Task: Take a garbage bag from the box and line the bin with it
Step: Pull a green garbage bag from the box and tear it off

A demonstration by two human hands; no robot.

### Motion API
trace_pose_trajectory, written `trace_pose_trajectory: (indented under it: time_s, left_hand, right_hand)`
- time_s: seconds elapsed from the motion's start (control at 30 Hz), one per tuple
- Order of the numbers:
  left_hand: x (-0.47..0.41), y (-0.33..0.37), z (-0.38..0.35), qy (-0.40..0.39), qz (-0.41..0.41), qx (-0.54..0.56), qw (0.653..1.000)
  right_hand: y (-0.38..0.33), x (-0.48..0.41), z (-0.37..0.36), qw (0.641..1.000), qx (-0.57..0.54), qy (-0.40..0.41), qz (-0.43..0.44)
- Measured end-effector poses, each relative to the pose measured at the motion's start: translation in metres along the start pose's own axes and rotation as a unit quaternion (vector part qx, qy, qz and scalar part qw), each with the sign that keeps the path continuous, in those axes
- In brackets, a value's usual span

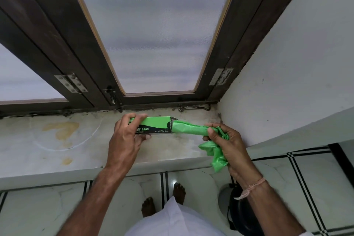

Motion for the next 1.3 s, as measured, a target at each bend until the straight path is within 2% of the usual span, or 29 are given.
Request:
trace_pose_trajectory:
  time_s: [0.17,0.23,0.4,0.5,0.6,0.73,0.9,1.03,1.17,1.3]
  left_hand:
    - [-0.001,0.004,0.007,-0.012,-0.024,0.06,0.998]
    - [0.0,0.005,0.007,-0.02,-0.025,0.081,0.996]
    - [0.005,0.016,0.003,-0.04,-0.004,0.14,0.989]
    - [0.008,0.021,0.002,-0.033,0.011,0.182,0.983]
    - [0.009,0.025,0.004,-0.023,0.014,0.195,0.98]
    - [0.015,0.026,0.002,-0.026,0.017,0.192,0.981]
    - [0.02,0.021,0.001,-0.013,0.036,0.202,0.979]
    - [0.023,0.012,0.003,0.003,0.071,0.222,0.972]
    - [0.024,0.011,0.007,0.014,0.077,0.237,0.968]
    - [0.023,0.022,0.003,-0.009,0.051,0.235,0.971]
  right_hand:
    - [0.003,-0.009,-0.007,0.995,-0.066,-0.012,-0.067]
    - [-0.003,-0.009,-0.011,0.998,-0.051,-0.008,-0.044]
    - [-0.029,0.001,-0.034,0.994,0.038,-0.029,0.102]
    - [-0.034,0.006,-0.047,0.986,0.076,-0.041,0.14]
    - [-0.031,0.008,-0.052,0.982,0.113,-0.033,0.15]
    - [-0.029,0.009,-0.046,0.982,0.099,0.029,0.159]
    - [-0.023,0.01,-0.063,0.984,0.102,-0.055,0.137]
    - [-0.034,0.018,-0.039,0.983,0.076,0.033,0.161]
    - [-0.033,0.025,-0.05,0.979,0.122,0.008,0.162]
    - [-0.037,0.021,-0.057,0.973,0.144,0.026,0.177]
Point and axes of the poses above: each hand's wrist, its own x-axis away from the middle knuckle, its own z-axis out of the back of the hand, y = z × x, the point moved 9 cm from there along -x, towards the middle knuckle, and after that the axes turned 1 degree about -z, right-handed, at the moved point
